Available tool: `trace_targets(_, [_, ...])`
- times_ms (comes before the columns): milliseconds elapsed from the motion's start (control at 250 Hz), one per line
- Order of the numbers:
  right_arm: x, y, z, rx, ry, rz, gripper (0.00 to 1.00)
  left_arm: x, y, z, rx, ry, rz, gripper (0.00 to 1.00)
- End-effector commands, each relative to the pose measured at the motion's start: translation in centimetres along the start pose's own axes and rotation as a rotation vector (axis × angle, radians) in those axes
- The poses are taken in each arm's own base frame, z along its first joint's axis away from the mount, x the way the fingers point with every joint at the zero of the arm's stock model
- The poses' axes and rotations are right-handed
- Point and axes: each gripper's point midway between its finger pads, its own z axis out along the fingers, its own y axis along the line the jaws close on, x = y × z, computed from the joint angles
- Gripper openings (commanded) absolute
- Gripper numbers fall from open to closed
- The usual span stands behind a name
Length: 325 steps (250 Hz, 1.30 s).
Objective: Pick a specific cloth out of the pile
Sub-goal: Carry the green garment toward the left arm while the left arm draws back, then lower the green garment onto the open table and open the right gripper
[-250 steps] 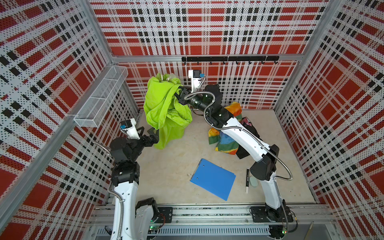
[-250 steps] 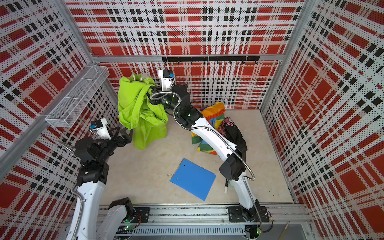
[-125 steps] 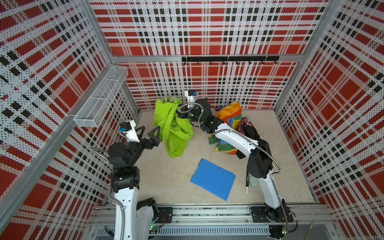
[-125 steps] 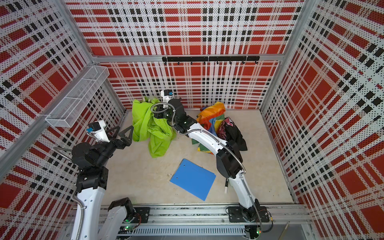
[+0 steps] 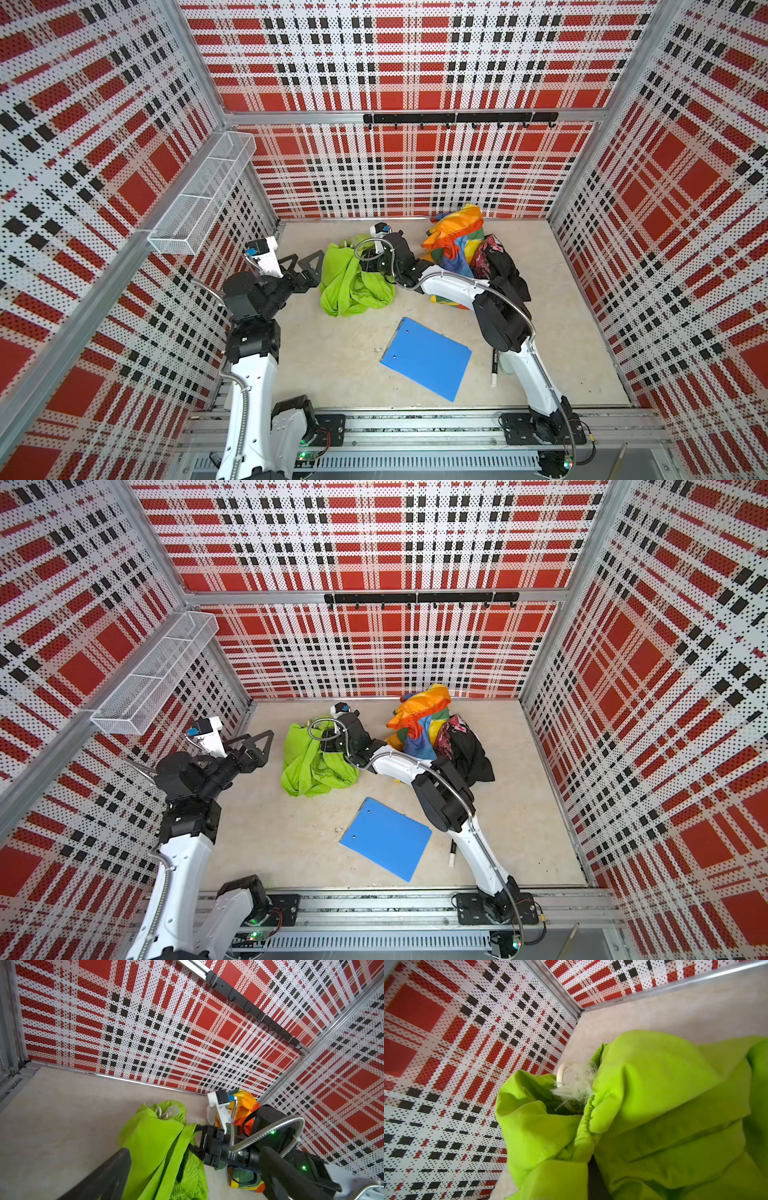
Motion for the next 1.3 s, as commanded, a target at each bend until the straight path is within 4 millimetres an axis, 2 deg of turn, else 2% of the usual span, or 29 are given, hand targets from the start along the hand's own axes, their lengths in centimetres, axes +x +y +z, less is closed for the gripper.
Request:
trace_targets(0, [1.8,-2.1,1.2,0.041,0.005,0.012,0.04,-1.2,-0.5,-0.3,0.013,-0.023,0.010,0.99])
trace_targets(172, [4.6,-5.3,2.1,0.130,0.054,0.027,0.05,-0.7,0.0,0.2,0.009,-0.005,-0.014,0.99])
trace_targets(432, [7.5,-9.5,1.9,0.277,0.098,0.044,0.07,-0.5,0.2,0.4,0.006,0.005,-0.026,0.99])
trace_targets(588, [8.7,-11.1,1.4,0.336,0.124,0.043,0.15,-0.4,0.4,0.6,0.005,0.011,-0.035,0.99])
trace_targets(696, [8.2,-9.8,1.3,0.287,0.121,0.026,0.24,-0.3,0.4,0.7,0.004,0.014,-0.037,0.99])
trace_targets(804, [6.1,-7.1,0.6,0.208,0.087,0.000,0.40,-0.2,0.3,0.8,0.002,0.020,-0.034,0.99])
trace_targets(920, [3.5,-4.4,-1.1,0.162,0.048,-0.024,0.49,0.0,0.3,0.9,0.001,0.026,-0.031,0.99])
trace_targets(1029, [1.7,-2.7,-3.1,0.149,0.021,-0.039,0.58,0.2,0.3,1.1,0.002,0.034,-0.033,0.99])
trace_targets(1129, [0.6,-1.6,-5.4,0.153,-0.002,-0.056,0.60,0.4,0.4,1.4,-0.009,0.045,-0.034,0.99])
trace_targets(1297, [-0.5,-0.2,-10.1,0.146,-0.039,-0.081,0.66,2.3,0.6,2.9,-0.052,0.126,-0.038,0.99])
